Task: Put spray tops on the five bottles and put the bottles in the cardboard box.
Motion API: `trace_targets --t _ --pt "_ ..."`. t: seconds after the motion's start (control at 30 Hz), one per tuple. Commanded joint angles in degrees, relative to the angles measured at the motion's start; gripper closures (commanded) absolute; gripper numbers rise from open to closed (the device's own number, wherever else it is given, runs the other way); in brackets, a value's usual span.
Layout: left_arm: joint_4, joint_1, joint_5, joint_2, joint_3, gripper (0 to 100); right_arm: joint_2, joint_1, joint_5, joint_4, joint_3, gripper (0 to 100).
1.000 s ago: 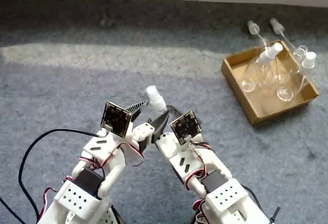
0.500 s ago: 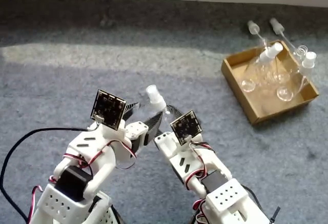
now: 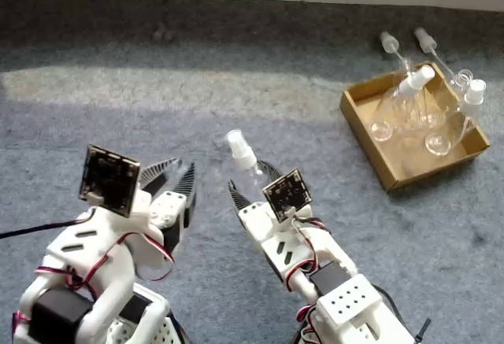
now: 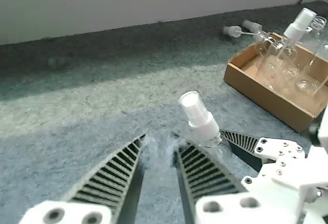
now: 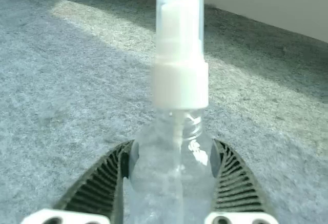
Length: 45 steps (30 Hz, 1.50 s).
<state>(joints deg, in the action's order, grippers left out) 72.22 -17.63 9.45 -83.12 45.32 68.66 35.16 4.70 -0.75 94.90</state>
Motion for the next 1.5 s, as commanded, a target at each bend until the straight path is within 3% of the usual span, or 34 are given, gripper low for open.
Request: trace_targets --t 0.0,0.2,0.3,0.5,0.77,1.17,1.47 --pt "6.59 11.82 -0.53 0.04 -6.64 99 1.10 -3.65 -0.62 -1.36 -0.13 90.3" --pt "8.70 21.49 -0.53 0.04 -6.81 99 1.10 -5.14 -0.44 -0.92 -0.31 90.3" --pt "12.13 23.08 -0.70 -0.22 -7.16 100 1.10 -5.23 -0.44 -0.84 -0.40 90.3" --pt "13.63 23.34 -8.62 -11.38 -1.71 100 1.10 -6.02 -0.35 1.10 -4.26 90.3" --pt "13.10 23.34 -9.05 -22.02 11.47 100 1.10 -13.76 -0.70 25.63 -24.66 90.3" --pt "12.75 23.34 -9.05 -21.76 27.74 100 1.10 -29.67 -0.70 26.33 -37.67 90.3" --pt "3.25 23.16 -8.88 -21.76 41.98 100 0.57 -45.93 -0.70 21.58 -45.05 90.4"
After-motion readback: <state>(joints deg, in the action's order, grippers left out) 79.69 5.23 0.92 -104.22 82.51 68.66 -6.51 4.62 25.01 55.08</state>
